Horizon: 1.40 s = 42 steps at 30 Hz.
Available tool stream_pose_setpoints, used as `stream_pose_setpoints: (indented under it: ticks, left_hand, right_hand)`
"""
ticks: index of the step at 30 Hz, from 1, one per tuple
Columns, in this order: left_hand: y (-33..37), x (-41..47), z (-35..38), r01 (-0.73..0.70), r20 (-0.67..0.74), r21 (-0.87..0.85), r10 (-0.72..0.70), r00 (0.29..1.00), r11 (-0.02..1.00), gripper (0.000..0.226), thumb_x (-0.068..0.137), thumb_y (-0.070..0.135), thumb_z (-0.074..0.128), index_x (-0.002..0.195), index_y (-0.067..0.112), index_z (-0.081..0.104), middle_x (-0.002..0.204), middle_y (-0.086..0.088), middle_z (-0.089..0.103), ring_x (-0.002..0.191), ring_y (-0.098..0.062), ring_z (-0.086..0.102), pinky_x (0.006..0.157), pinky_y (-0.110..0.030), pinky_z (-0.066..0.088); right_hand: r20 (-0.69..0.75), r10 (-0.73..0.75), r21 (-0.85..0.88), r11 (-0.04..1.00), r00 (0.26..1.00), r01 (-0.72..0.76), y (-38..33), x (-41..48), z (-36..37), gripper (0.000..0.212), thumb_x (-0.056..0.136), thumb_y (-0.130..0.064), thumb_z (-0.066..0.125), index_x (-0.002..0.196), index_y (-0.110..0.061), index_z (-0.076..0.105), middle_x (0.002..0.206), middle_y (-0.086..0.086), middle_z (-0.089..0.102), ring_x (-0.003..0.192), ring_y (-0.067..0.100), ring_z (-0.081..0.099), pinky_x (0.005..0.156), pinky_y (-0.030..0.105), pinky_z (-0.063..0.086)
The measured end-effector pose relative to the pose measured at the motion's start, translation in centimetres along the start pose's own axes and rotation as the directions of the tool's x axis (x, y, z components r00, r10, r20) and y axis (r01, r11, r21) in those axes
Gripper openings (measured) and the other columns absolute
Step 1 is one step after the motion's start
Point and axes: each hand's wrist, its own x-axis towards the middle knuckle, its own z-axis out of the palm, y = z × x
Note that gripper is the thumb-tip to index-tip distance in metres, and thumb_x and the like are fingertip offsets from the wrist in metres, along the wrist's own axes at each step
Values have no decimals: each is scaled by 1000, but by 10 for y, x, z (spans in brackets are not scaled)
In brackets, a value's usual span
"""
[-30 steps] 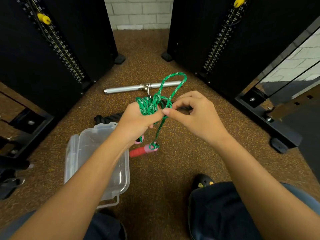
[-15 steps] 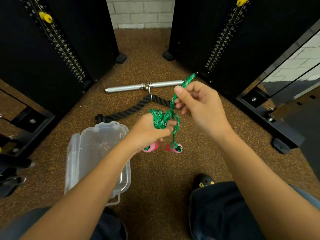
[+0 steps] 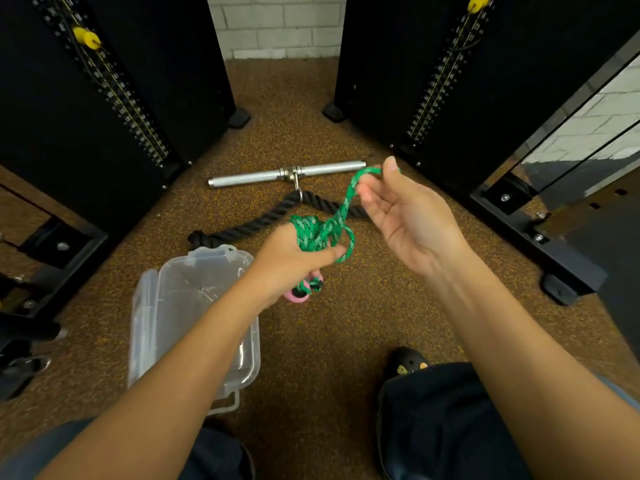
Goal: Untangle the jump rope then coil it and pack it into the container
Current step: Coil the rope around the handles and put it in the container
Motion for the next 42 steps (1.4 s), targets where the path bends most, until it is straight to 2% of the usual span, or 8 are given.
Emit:
stream_pose_setpoints:
  ticks: [3, 5, 8, 22, 25, 30, 38, 42]
  left_hand:
    - [5, 2, -6, -30, -99, -37, 26, 995, 999, 13, 77, 13, 73, 71, 16, 62, 45, 11, 53, 41, -3, 45, 47, -17, 42]
    - [6, 1, -6, -61, -114, -10, 60, 992, 998, 14, 77, 13, 72, 69, 20, 62, 43, 13, 54, 40, -2, 45, 46, -15, 40]
    - [6, -1, -5, -76, -105, 26, 78, 991, 997, 14, 77, 13, 71, 70, 24, 65, 47, 12, 56, 42, -4, 47, 47, -17, 40]
    - [-13, 6, -8, 85, -59, 127, -78, 995, 988, 34, 74, 25, 76, 81, -7, 65, 44, 2, 55, 49, -18, 49, 59, -31, 40]
    - [-9, 7, -10, 52, -88, 97, -44, 995, 994, 31, 75, 18, 74, 79, -10, 64, 44, 0, 54, 44, -13, 49, 57, -25, 41]
    - [2, 2, -10, -17, -82, 77, 23, 996, 997, 18, 75, 15, 74, 74, 1, 64, 52, -2, 57, 41, -8, 47, 53, -21, 40]
    - [2, 3, -12, 20, -51, -32, -22, 998, 999, 7, 79, 18, 70, 84, 22, 69, 82, 6, 72, 50, -4, 49, 57, -23, 41]
    - [2, 1, -12, 71, 41, -57, -69, 997, 996, 3, 81, 17, 68, 80, 17, 65, 52, 14, 59, 44, -2, 46, 54, -17, 40]
  right_hand:
    - [77, -64, -449, 889, 995, 92, 3, 0, -6, 18, 87, -26, 59, 95, -11, 62, 83, 3, 69, 74, 10, 65, 70, 20, 54]
    - [185, -84, -817, 541, 979, 201, 12, -2, -9, 25, 80, -29, 68, 101, -18, 64, 90, -2, 66, 77, 7, 60, 72, 17, 50]
    - [226, -174, -897, 347, 958, 275, 28, -1, -7, 26, 75, -29, 74, 98, -20, 67, 91, -2, 62, 75, 3, 55, 70, 10, 45]
    - [55, -274, -198, 939, 960, 280, 1, 0, 1, 16, 94, -12, 48, 82, -8, 57, 71, 0, 56, 64, 6, 58, 68, 19, 53]
    - [34, -274, -250, 929, 961, 274, 3, 2, -2, 15, 94, -16, 50, 85, -8, 58, 74, 2, 59, 69, 8, 59, 71, 21, 53]
    - [213, -156, -833, 488, 964, 263, 26, 3, -6, 15, 82, -26, 68, 92, -15, 67, 77, -8, 60, 70, 2, 51, 67, 11, 43]
    - [185, -184, -785, 563, 965, 258, 23, 3, -3, 11, 93, -19, 53, 83, -21, 51, 82, 0, 60, 74, 11, 54, 68, 22, 49]
    - [150, -168, -687, 691, 974, 225, 15, 2, -1, 10, 96, -16, 47, 85, -16, 48, 78, -2, 66, 66, 10, 58, 70, 25, 53]
